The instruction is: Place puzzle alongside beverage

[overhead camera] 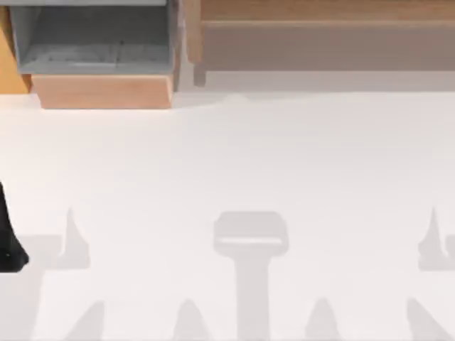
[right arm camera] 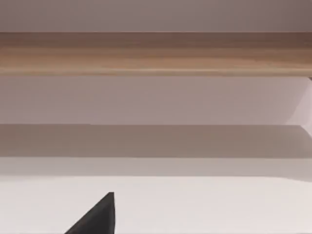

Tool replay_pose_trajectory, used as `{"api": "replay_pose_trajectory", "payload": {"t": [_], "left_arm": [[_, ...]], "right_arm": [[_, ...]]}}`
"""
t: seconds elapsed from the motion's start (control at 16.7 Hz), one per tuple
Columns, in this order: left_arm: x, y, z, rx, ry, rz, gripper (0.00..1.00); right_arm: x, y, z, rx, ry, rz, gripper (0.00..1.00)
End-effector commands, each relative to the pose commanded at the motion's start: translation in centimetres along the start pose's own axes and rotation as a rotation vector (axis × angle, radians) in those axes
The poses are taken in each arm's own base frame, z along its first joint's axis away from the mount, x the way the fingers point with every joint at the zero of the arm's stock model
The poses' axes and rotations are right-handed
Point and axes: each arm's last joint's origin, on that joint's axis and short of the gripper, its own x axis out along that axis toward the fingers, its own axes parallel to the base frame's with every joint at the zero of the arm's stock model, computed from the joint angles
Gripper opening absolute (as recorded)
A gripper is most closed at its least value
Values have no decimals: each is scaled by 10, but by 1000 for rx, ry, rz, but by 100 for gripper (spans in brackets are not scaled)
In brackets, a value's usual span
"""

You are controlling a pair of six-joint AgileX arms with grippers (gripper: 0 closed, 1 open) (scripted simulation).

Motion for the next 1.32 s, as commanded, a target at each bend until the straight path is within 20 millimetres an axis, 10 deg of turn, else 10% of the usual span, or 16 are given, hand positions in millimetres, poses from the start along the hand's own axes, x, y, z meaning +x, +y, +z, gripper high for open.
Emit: {"api": "replay_pose_trajectory", "payload": {"t": [0.3,0.66,0.96,1.32], "left_arm": [[0,0,0,0,0,0,100],[0,0,0,0,0,0,100],[0,0,0,0,0,0,100],[0,0,0,0,0,0,100]], "right_arm": [[1,0,19,0,-13,2,100],[30,-1,120,-2,-36,-5,100],[120,-3,196,-5,-1,-9,100],[238,-9,223,-2,20,-10,100]]}}
